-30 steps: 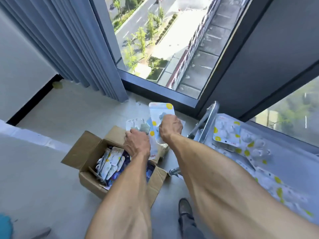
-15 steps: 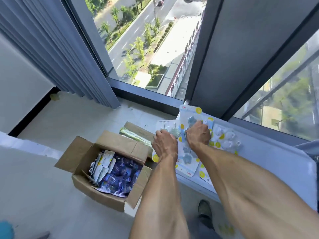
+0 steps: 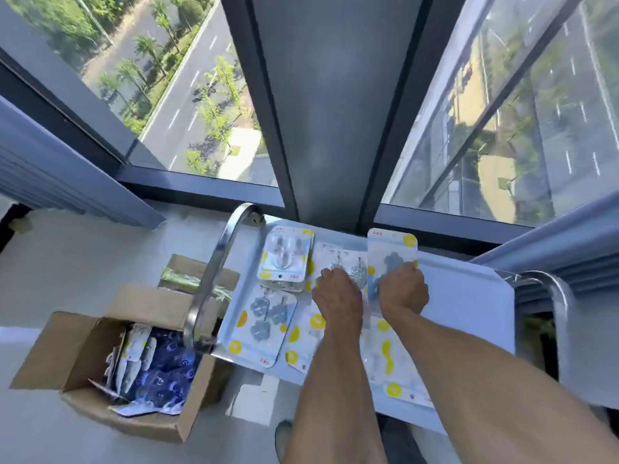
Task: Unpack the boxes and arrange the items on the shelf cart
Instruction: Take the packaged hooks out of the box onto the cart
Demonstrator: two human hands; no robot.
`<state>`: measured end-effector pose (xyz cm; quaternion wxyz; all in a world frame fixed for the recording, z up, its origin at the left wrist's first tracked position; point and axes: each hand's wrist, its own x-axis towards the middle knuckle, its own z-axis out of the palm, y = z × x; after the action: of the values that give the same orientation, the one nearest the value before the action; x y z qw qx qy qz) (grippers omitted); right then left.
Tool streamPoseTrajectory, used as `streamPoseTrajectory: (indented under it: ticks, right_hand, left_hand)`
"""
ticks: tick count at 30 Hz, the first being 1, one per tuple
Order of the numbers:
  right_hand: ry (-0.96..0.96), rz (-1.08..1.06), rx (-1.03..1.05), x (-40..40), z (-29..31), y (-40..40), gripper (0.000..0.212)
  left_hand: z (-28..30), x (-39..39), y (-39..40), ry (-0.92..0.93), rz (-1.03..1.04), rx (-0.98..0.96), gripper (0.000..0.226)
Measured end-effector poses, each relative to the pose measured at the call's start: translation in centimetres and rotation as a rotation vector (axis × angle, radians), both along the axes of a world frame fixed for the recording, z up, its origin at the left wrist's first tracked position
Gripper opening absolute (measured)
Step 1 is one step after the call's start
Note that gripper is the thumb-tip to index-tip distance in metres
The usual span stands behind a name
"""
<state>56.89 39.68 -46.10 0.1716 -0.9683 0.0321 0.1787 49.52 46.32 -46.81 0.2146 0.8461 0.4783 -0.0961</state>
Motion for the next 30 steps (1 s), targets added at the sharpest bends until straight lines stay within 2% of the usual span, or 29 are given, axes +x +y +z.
streamPoseTrajectory:
  ticks: [5, 9, 22, 26, 30]
  right_hand:
    - [0.047, -0.115, -0.078, 7.0, -2.3, -7.8, 0.023]
    - [0.117, -0.136, -0.135, 8.3, -4.8, -11.2, 0.023]
    - [0.179, -0.167, -0.143, 7.6, -11.0, -13.6, 0.021]
    - [0.148, -0.15, -0.156, 7.2, -10.6, -13.2, 0.022]
    - [0.144, -0.115, -0.157, 6.6, -8.0, -11.0, 0.023]
  left_hand:
    - [-2.3, 8.5, -5.3, 0.048, -0.162, -0.039, 0.023]
    - [-4.8, 11.1, -8.5, 0.119, -0.224, -0.049, 0.024]
    - [-11.1, 10.1, -8.3, 0.185, -0.19, -0.004, 0.021]
    - [-10.7, 9.5, -8.3, 0.158, -0.18, -0.015, 0.02]
    - [-7.9, 8.4, -7.3, 0.121, -0.139, -0.002, 0.019]
